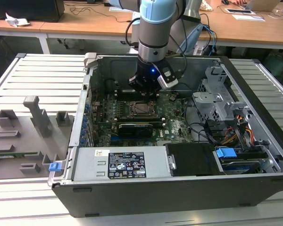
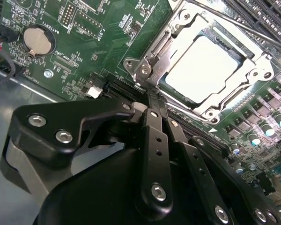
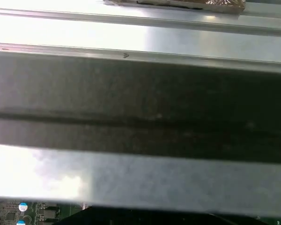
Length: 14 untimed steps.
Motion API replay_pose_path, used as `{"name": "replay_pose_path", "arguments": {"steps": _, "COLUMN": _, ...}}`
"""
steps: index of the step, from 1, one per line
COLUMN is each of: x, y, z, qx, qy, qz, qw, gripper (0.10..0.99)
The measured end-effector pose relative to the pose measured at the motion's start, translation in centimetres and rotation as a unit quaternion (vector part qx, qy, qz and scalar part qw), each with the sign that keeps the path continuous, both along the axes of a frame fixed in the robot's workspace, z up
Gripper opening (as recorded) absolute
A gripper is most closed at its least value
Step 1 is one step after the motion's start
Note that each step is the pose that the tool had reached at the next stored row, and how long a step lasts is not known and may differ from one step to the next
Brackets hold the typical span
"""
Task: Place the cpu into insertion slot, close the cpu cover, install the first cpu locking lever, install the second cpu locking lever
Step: 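Install the first cpu locking lever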
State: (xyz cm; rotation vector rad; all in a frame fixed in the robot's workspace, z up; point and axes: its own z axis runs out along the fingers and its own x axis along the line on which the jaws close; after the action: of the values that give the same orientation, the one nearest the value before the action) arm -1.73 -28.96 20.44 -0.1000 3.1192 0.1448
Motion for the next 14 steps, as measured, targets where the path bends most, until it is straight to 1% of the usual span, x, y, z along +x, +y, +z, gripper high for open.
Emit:
{"name": "replay_pose_path", "arguments": {"steps": 2, "x": 0.0, "y": -0.02, "z": -0.13, "qx": -0.0042, "qy": 0.0001, "qz": 0.0, "qw": 1.0, "gripper": 0.106}}
{"name": "replay_pose_path", "arguments": {"steps": 4, "x": 0.02, "y": 0.02, "z": -0.29, "qx": -0.0056, "qy": -0.0002, "qz": 0.0, "qw": 1.0, "gripper": 0.106}}
{"name": "replay_pose_path", "arguments": {"steps": 5, "x": 0.02, "y": 0.03, "z": -0.32, "qx": -0.0078, "qy": -0.0002, "qz": 0.0, "qw": 1.0, "gripper": 0.106}}
{"name": "replay_pose_path", "arguments": {"steps": 7, "x": 0.03, "y": 0.01, "z": -0.33, "qx": -0.0102, "qy": -0.0001, "qz": 0.0, "qw": 0.9999, "gripper": 0.106}}
{"name": "replay_pose_path", "arguments": {"steps": 11, "x": 0.03, "y": 0.0, "z": -0.3, "qx": -0.0104, "qy": -0.0001, "qz": 0.0, "qw": 0.9999, "gripper": 0.106}}
{"name": "replay_pose_path", "arguments": {"steps": 12, "x": 0.03, "y": 0.01, "z": -0.18, "qx": -0.0101, "qy": -0.0003, "qz": 0.0, "qw": 0.9999, "gripper": 0.106}}
{"name": "replay_pose_path", "arguments": {"steps": 14, "x": 0.03, "y": 0.01, "z": 0.52, "qx": -0.0103, "qy": -0.0001, "qz": 0.0, "qw": 0.9999, "gripper": 0.106}}
